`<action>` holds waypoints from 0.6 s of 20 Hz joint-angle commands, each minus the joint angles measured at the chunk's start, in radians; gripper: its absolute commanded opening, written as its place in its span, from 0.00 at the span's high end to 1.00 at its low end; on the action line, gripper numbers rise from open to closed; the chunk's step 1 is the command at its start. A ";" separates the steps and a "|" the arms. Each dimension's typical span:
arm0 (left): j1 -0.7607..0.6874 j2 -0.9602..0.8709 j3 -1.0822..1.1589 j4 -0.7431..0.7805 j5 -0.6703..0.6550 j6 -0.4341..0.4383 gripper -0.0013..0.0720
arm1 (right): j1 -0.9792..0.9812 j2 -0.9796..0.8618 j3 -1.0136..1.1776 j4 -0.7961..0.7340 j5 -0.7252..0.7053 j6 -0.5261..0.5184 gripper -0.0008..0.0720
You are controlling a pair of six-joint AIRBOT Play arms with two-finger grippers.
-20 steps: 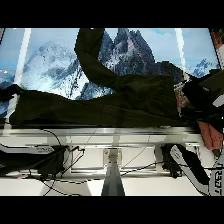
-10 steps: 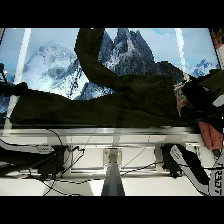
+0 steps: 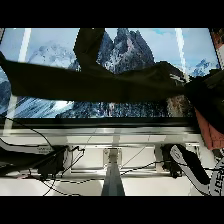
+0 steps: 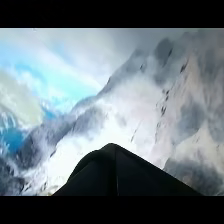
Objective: Fold the clothes and pants, and hang the long-sleeved shirts on hangers.
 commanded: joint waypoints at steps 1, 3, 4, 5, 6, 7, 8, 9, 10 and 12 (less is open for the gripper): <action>-0.001 0.003 0.232 -0.068 -0.042 -0.058 0.96 | 0.000 -0.024 0.160 0.013 -0.159 0.034 0.95; 0.004 0.018 0.247 -0.019 -0.124 -0.058 0.96 | 0.000 -0.025 0.185 0.008 -0.158 0.030 0.95; 0.008 0.019 0.247 0.047 -0.211 -0.058 0.96 | 0.000 -0.026 0.184 -0.007 -0.130 0.030 0.95; 0.012 0.018 0.240 0.142 -0.309 -0.058 0.96 | 0.000 -0.029 0.177 -0.040 -0.082 0.029 0.95; 0.019 0.018 0.215 0.247 -0.390 -0.059 0.96 | 0.000 -0.032 0.153 -0.084 -0.031 0.020 0.95; 0.028 0.018 0.175 0.338 -0.465 -0.068 0.96 | 0.000 -0.034 0.113 -0.122 0.009 0.015 0.95; 0.047 0.019 0.115 0.406 -0.533 -0.077 0.96 | 0.000 -0.033 0.052 -0.127 0.047 0.014 0.95; 0.072 0.023 0.050 0.420 -0.571 -0.076 0.96 | 0.001 -0.033 -0.011 -0.123 0.084 0.013 0.95; 0.100 0.031 -0.029 0.414 -0.584 -0.075 0.96 | 0.003 -0.032 -0.081 -0.119 0.132 0.002 0.95; 0.145 0.056 -0.184 0.419 -0.571 -0.051 0.96 | 0.002 -0.026 -0.196 -0.118 0.222 -0.035 0.95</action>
